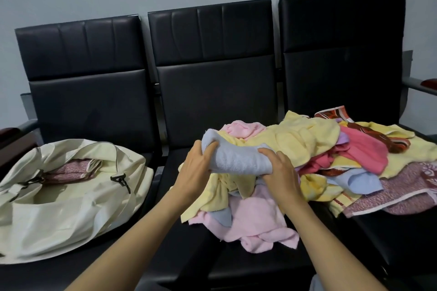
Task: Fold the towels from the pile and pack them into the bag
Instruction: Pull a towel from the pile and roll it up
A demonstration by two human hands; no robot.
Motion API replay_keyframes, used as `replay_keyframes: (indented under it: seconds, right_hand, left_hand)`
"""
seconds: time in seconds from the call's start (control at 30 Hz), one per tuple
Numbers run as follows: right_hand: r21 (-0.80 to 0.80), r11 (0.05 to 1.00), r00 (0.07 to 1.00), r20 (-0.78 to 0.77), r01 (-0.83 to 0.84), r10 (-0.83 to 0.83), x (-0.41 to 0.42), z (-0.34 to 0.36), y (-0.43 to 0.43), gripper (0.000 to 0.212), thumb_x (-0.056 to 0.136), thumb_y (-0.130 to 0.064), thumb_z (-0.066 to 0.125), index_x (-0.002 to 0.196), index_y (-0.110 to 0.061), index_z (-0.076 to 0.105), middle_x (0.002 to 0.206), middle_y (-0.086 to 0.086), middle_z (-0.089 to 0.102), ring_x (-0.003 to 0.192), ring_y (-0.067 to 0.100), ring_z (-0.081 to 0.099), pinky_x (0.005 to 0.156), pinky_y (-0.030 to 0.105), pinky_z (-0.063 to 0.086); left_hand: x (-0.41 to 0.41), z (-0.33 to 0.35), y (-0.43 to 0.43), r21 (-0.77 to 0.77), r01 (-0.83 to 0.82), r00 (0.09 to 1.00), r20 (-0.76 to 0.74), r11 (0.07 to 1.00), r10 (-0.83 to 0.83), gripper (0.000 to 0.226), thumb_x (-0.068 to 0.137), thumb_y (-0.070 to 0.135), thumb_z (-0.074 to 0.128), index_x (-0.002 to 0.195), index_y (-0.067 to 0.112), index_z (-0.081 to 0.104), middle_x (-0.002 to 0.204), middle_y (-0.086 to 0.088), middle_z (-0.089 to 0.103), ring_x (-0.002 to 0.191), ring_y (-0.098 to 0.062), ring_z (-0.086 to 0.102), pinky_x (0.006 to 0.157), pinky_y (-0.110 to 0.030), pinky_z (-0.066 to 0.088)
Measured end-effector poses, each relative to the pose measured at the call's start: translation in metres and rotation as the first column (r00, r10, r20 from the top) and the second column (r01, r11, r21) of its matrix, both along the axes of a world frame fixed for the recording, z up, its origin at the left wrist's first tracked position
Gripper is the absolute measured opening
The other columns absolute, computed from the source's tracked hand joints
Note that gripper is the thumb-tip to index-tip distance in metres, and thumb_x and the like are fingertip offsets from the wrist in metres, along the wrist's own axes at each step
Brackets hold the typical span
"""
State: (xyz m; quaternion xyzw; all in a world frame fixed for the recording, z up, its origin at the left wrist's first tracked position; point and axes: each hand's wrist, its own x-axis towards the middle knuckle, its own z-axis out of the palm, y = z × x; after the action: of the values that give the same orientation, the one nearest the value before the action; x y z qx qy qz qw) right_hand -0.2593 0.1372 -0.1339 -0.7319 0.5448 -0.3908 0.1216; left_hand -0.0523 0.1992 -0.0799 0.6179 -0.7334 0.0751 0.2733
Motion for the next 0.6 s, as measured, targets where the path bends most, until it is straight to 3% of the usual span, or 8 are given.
replay_keyframes:
  seconds: [0.1, 0.2, 0.27, 0.33, 0.4, 0.43, 0.5, 0.6]
  right_hand:
    - [-0.081, 0.996, 0.998, -0.053, 0.030, -0.035, 0.002, 0.008, 0.008, 0.043, 0.078, -0.006, 0.063, 0.118, -0.023, 0.062, 0.095, 0.005, 0.055, 0.092, 0.028, 0.053, 0.070, 0.035, 0.040]
    - [-0.184, 0.983, 0.999, -0.049, -0.008, -0.001, 0.003, 0.020, 0.015, 0.034, 0.072, -0.003, 0.064, 0.104, -0.014, 0.068, 0.085, 0.009, 0.058, 0.081, 0.033, 0.055, 0.065, 0.034, 0.037]
    - [-0.200, 0.979, 0.998, -0.061, -0.044, 0.033, 0.003, 0.030, 0.019, 0.029, 0.072, -0.007, 0.068, 0.101, -0.011, 0.070, 0.086, 0.009, 0.055, 0.083, 0.032, 0.054, 0.066, 0.033, 0.038]
    - [-0.117, 0.990, 0.995, -0.067, -0.081, 0.074, 0.006, 0.041, 0.023, 0.029, 0.072, -0.012, 0.074, 0.101, -0.012, 0.069, 0.099, 0.006, 0.047, 0.095, 0.026, 0.048, 0.072, 0.035, 0.043]
    - [-0.046, 0.984, 0.985, -0.011, -0.172, 0.172, 0.009, 0.053, 0.026, 0.032, 0.069, -0.016, 0.078, 0.098, -0.010, 0.068, 0.117, 0.000, 0.042, 0.109, 0.019, 0.043, 0.085, 0.034, 0.046]
    - [-0.026, 0.971, 0.970, 0.051, -0.237, 0.238, 0.012, 0.059, 0.027, 0.033, 0.066, -0.017, 0.078, 0.095, -0.009, 0.066, 0.122, -0.001, 0.043, 0.113, 0.017, 0.043, 0.088, 0.032, 0.045]
    - [-0.009, 0.931, 0.915, 0.179, -0.366, 0.361, 0.018, 0.072, 0.027, 0.042, 0.063, -0.018, 0.074, 0.102, -0.007, 0.064, 0.125, 0.004, 0.051, 0.114, 0.018, 0.050, 0.091, 0.030, 0.045]
    - [0.158, 0.859, 0.864, 0.230, -0.487, 0.447, 0.041, 0.082, 0.028, 0.054, 0.082, -0.008, 0.072, 0.131, -0.012, 0.051, 0.124, -0.002, 0.052, 0.115, 0.013, 0.049, 0.096, 0.022, 0.039]
  left_hand:
    - [0.003, 0.004, 0.001, -0.053, -0.013, 0.999, 0.046, 0.999, 0.015, 0.053, 0.084, 0.004, 0.059, 0.134, 0.016, 0.048, 0.097, -0.003, 0.034, 0.083, -0.020, 0.039, 0.062, -0.026, 0.033]
    - [0.009, 0.011, 0.004, -0.101, -0.063, 0.992, 0.106, 0.993, 0.073, 0.047, 0.066, -0.003, 0.075, 0.109, 0.012, 0.063, 0.082, -0.002, 0.035, 0.065, -0.019, 0.039, 0.045, -0.023, 0.023]
    - [0.014, 0.020, 0.012, -0.122, -0.089, 0.989, 0.106, 0.989, 0.102, 0.041, 0.057, -0.001, 0.080, 0.094, 0.010, 0.068, 0.081, -0.004, 0.038, 0.062, -0.021, 0.041, 0.041, -0.021, 0.026]
    - [0.024, 0.029, 0.020, -0.143, -0.088, 0.982, 0.155, 0.986, 0.110, 0.034, 0.054, 0.008, 0.084, 0.085, 0.009, 0.070, 0.098, -0.013, 0.051, 0.081, -0.031, 0.053, 0.057, -0.034, 0.050]
    - [0.035, 0.039, 0.028, -0.139, -0.073, 0.985, 0.147, 0.988, 0.093, 0.035, 0.054, 0.018, 0.083, 0.086, 0.010, 0.071, 0.121, -0.015, 0.054, 0.113, -0.036, 0.050, 0.093, -0.048, 0.046]
    - [0.041, 0.045, 0.034, -0.099, -0.061, 0.995, 0.070, 0.993, 0.068, 0.036, 0.054, 0.023, 0.079, 0.086, 0.011, 0.070, 0.119, -0.011, 0.058, 0.118, -0.030, 0.049, 0.102, -0.050, 0.036]
    - [0.051, 0.053, 0.047, 0.025, -0.050, 0.975, -0.215, 0.998, 0.054, 0.033, 0.053, 0.028, 0.068, 0.083, 0.015, 0.065, 0.092, 0.002, 0.067, 0.096, -0.015, 0.060, 0.101, -0.044, 0.037]
    - [0.074, 0.049, 0.059, 0.116, -0.025, 0.810, -0.580, 0.993, 0.088, 0.031, 0.052, 0.026, 0.062, 0.083, 0.020, 0.056, 0.076, 0.005, 0.063, 0.071, -0.010, 0.059, 0.063, -0.031, 0.050]
